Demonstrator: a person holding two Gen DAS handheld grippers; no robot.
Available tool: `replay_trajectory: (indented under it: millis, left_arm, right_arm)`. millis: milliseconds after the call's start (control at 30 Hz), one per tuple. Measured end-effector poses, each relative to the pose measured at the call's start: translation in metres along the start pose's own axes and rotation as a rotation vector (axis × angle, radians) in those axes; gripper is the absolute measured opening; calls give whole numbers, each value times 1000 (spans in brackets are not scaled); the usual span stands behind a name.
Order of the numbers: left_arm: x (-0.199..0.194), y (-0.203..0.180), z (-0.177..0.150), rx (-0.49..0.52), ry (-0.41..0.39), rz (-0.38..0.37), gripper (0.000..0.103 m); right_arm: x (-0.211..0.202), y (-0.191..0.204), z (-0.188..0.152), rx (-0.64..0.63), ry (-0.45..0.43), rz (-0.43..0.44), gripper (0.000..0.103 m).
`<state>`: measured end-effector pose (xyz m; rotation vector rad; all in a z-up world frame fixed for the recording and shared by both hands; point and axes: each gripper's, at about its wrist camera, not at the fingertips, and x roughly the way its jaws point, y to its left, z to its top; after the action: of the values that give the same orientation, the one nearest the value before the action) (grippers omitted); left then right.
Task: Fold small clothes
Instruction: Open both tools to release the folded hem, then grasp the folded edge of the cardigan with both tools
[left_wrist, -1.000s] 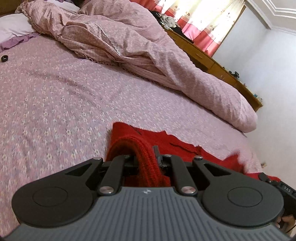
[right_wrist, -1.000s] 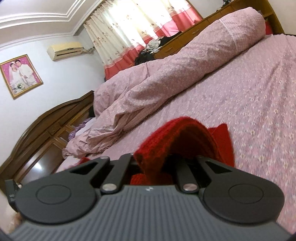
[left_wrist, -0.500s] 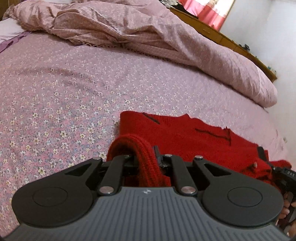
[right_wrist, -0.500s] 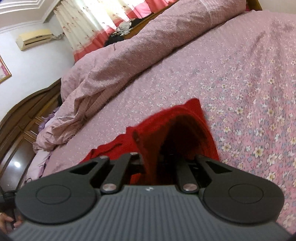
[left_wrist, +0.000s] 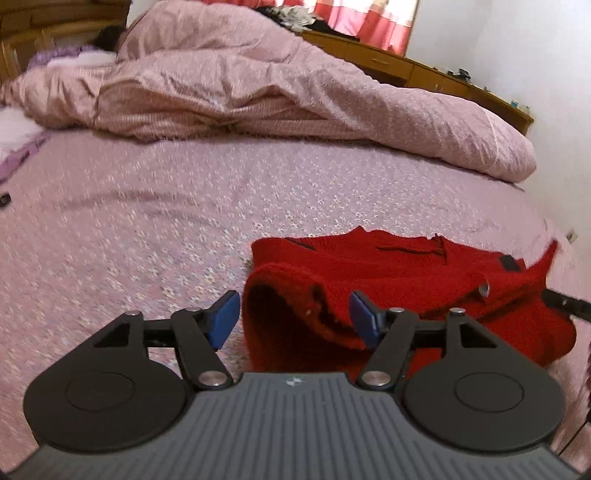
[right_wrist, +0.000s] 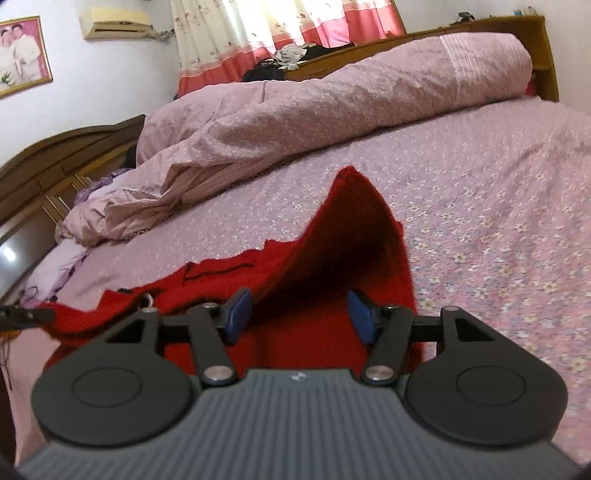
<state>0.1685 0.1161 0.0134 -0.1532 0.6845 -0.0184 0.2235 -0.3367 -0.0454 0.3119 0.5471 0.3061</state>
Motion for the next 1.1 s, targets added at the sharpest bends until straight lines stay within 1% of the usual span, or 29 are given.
replay_trajectory:
  millis: [100, 200, 400, 533, 700, 800, 967, 1100]
  left_arm:
    - [-5, 2, -2, 40, -12, 30, 76]
    - [-3, 8, -2, 41, 2, 38, 76]
    - [-3, 22, 0, -22, -3, -12, 77]
    - [2, 26, 5, -34, 2, -15, 77]
    - [23, 27, 13, -47, 6, -26, 77]
    - [39, 27, 18, -60, -6, -33, 77]
    - [67, 25, 27, -54, -9, -12, 77]
    - [82, 22, 31, -54, -13, -11, 77]
  right_arm:
    - [-7, -4, 2, -27, -9, -31, 60]
    - [-9, -11, 7, -24, -15, -55, 60]
    - [4, -23, 18, -19, -4, -97, 60]
    - [19, -26, 26, -35, 13, -116, 60]
    - [37, -26, 33, -54, 23, -119, 60]
    - [45, -23, 34, -65, 30, -124, 60]
    - [54, -18, 35, -98, 30, -129, 60]
    - [58, -20, 40, -95, 27, -124, 60]
